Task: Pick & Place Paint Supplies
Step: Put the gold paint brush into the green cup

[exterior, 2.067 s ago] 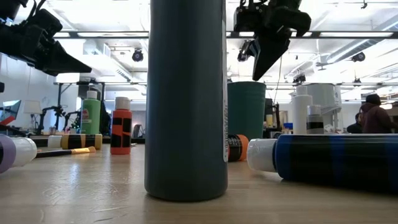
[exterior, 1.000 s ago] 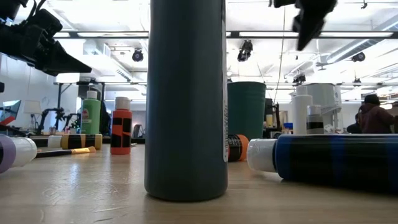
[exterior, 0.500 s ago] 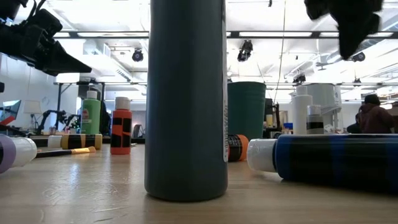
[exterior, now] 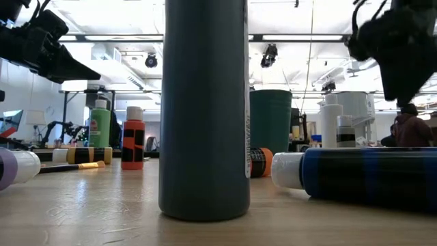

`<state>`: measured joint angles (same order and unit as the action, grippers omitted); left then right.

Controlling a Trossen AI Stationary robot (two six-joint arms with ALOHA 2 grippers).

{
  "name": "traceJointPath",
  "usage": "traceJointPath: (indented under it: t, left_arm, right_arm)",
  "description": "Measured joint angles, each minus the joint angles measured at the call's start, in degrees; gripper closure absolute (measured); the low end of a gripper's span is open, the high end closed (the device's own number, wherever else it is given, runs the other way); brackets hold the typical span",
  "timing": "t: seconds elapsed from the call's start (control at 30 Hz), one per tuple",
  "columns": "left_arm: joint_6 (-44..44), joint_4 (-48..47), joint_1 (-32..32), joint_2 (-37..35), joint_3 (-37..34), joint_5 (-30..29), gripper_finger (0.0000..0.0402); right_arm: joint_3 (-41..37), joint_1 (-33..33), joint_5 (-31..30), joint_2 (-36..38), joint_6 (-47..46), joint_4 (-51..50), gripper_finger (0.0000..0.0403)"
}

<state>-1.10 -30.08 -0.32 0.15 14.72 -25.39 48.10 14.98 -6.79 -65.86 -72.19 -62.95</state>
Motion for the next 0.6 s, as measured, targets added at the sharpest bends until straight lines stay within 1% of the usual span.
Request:
traceJointPath:
  t: [0.2,0.33,0.43,0.6]
  left_arm:
    - [0.00,-0.01,0.00,0.01,0.00,0.00,0.0378]
    - [-0.02,0.01,0.02,0.01,0.00,0.00,0.0378]
    - [0.00,0.03,0.00,0.00,0.00,-0.01,0.0378]
    - [0.00,-0.01,0.00,0.00,-0.01,0.00,0.0378]
  right_arm:
    - [-4.53,0.00,0.46,-0.14,-3.69,3.44,0.0146]
    - [-6.52,-0.14,0.67,-1.06,-4.41,6.13,0.0140]
    - [-7.98,-0.92,0.74,-2.07,-4.46,8.23,0.0146]
    - [-9.40,-3.18,0.81,-4.23,-4.39,9.91,0.0168]
